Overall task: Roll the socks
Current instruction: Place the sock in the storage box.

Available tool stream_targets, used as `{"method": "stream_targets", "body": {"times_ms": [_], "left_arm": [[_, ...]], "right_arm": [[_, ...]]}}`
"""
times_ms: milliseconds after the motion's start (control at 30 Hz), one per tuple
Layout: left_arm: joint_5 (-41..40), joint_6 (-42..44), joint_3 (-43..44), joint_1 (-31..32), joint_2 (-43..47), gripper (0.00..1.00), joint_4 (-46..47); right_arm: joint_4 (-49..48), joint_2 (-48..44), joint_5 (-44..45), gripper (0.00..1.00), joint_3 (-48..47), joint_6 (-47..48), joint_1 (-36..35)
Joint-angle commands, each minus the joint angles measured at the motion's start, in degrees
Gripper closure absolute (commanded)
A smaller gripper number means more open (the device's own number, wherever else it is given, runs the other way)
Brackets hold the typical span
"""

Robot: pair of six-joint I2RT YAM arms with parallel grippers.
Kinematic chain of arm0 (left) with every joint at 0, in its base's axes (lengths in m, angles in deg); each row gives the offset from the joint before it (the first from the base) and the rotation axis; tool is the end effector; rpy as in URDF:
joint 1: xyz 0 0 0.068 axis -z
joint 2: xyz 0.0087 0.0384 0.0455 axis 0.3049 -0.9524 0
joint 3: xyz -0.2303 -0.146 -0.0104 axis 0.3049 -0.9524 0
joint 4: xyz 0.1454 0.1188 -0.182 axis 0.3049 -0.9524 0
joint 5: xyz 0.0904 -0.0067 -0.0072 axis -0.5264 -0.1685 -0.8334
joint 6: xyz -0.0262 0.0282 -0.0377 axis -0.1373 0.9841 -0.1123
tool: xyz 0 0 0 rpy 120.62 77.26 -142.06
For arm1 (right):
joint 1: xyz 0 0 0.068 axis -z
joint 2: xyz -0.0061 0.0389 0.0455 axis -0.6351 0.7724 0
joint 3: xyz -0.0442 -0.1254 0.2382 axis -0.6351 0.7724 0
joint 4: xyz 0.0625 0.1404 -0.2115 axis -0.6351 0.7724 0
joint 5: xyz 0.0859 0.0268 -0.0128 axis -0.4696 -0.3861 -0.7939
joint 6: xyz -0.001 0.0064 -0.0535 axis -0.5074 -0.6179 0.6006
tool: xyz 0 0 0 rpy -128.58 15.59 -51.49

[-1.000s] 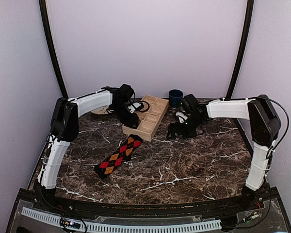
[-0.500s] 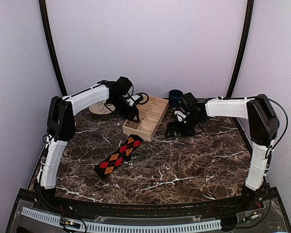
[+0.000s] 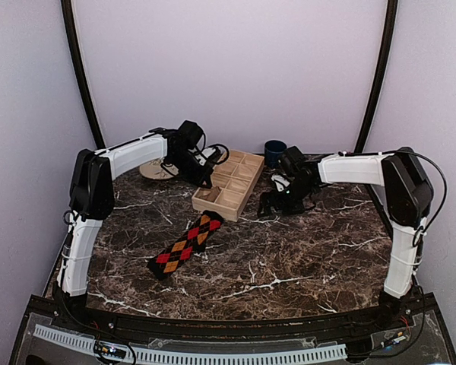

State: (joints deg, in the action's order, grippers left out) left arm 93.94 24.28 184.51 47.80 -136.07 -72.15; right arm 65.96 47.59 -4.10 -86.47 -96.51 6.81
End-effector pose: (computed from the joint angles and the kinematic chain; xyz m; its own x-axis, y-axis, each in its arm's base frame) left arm 0.4396 -0.2654 0.2229 -0.7032 0.4513 -0.5494 0.6371 0.7429 -0.2053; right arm 0.3373 0.2255 0.1817 -0.9186 -0.2040 -0.3383 -0.3201 0.8863 0.3347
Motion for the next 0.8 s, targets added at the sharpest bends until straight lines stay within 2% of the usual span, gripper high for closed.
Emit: {"method": "stream_targets", "body": {"times_ms": [0, 767], "left_arm": [[1.0, -0.1, -2.0, -0.3, 3.4, 1.00, 1.8], [3.6, -0.3, -4.0, 0.5, -0.6, 1.00, 5.6]], "right_arm": [[-0.1, 1.3, 0.3, 0.03, -2.1, -0.2, -0.5], [0.0, 2.8, -0.1, 0.03, -2.8, -0.5, -0.5]]}}
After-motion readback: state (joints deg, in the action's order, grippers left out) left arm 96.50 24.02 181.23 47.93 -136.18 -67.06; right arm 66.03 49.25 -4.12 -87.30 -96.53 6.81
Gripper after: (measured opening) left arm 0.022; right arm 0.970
